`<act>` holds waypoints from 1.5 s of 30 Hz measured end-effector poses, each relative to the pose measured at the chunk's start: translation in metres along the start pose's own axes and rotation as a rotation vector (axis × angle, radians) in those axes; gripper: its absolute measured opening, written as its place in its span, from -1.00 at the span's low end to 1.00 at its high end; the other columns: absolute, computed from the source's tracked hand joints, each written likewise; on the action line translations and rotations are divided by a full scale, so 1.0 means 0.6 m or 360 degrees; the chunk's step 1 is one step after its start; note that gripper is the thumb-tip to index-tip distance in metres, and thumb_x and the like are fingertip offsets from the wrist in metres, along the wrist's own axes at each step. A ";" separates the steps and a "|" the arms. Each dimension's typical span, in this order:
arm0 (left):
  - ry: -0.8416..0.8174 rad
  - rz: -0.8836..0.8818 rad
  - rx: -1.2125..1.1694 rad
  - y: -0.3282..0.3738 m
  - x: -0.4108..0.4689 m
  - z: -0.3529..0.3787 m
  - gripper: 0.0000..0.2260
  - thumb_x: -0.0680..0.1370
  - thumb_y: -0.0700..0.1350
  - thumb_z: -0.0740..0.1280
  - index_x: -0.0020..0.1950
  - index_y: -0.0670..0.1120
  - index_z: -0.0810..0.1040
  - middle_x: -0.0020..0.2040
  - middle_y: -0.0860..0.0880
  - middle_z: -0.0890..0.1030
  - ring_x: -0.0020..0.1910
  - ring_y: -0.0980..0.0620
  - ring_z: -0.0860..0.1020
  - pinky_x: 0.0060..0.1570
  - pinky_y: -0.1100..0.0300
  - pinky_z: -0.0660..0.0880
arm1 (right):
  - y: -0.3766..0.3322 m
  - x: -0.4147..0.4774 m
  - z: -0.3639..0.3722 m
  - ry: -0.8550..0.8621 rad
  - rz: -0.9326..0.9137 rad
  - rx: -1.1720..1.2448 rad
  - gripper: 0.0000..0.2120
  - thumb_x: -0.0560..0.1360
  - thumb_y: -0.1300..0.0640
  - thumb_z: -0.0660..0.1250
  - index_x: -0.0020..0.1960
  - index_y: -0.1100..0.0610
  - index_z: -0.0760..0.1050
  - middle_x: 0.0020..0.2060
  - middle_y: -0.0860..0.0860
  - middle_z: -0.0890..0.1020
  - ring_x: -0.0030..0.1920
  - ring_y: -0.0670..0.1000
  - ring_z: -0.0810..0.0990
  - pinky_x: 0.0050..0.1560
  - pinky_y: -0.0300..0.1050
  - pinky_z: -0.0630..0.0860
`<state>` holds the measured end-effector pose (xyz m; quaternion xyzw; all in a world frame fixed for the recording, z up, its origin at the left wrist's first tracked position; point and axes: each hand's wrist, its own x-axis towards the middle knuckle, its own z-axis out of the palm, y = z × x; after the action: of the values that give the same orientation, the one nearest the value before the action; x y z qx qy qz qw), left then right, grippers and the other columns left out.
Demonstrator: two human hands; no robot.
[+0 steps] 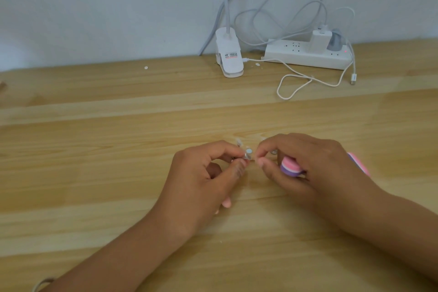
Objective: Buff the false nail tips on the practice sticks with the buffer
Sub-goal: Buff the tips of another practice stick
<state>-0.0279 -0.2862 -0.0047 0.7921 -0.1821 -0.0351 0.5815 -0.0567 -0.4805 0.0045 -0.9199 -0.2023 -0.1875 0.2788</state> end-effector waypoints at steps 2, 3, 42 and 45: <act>-0.0018 -0.0005 -0.0012 0.002 0.000 0.001 -0.93 0.52 -0.20 0.40 -0.11 -0.07 0.68 -0.48 0.20 0.56 -0.68 0.22 0.39 -0.62 0.36 0.30 | -0.001 0.002 0.001 0.0046 0.0022 0.0031 -0.92 0.48 0.10 0.39 -0.04 0.05 0.63 -0.39 -0.34 0.34 -0.28 -0.21 0.40 -0.21 -0.47 0.32; -0.0024 -0.0004 -0.0016 0.002 0.000 0.001 -0.93 0.51 -0.20 0.41 -0.11 -0.07 0.68 -0.49 0.20 0.56 -0.68 0.22 0.39 -0.62 0.37 0.29 | -0.001 0.003 0.002 0.0063 0.0028 0.0056 -0.92 0.48 0.09 0.39 -0.05 0.04 0.63 -0.40 -0.34 0.34 -0.30 -0.23 0.40 -0.23 -0.48 0.32; -0.0120 0.0088 -0.0306 0.010 -0.002 -0.002 -0.91 0.47 -0.09 0.40 -0.11 -0.07 0.68 -0.35 0.01 0.65 -0.62 0.09 0.45 -0.55 0.38 0.32 | -0.012 -0.011 0.021 0.0180 0.0022 0.0428 -0.69 0.50 -0.08 0.32 0.23 -0.09 0.52 -0.29 -0.21 0.43 -0.25 -0.26 0.45 -0.15 -0.50 0.33; -0.0131 0.0051 -0.0336 0.006 -0.001 -0.004 -0.92 0.48 -0.07 0.40 -0.10 -0.04 0.68 -0.26 0.00 0.68 -0.59 0.06 0.51 -0.60 0.31 0.33 | -0.009 -0.015 0.017 0.0286 0.0006 0.0433 -0.71 0.49 -0.04 0.33 0.20 -0.14 0.46 -0.31 -0.20 0.36 -0.31 -0.23 0.37 -0.20 -0.48 0.30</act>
<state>-0.0286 -0.2847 -0.0003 0.7214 -0.2136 -0.0772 0.6542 -0.0648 -0.4731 -0.0051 -0.8536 -0.1984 -0.2394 0.4180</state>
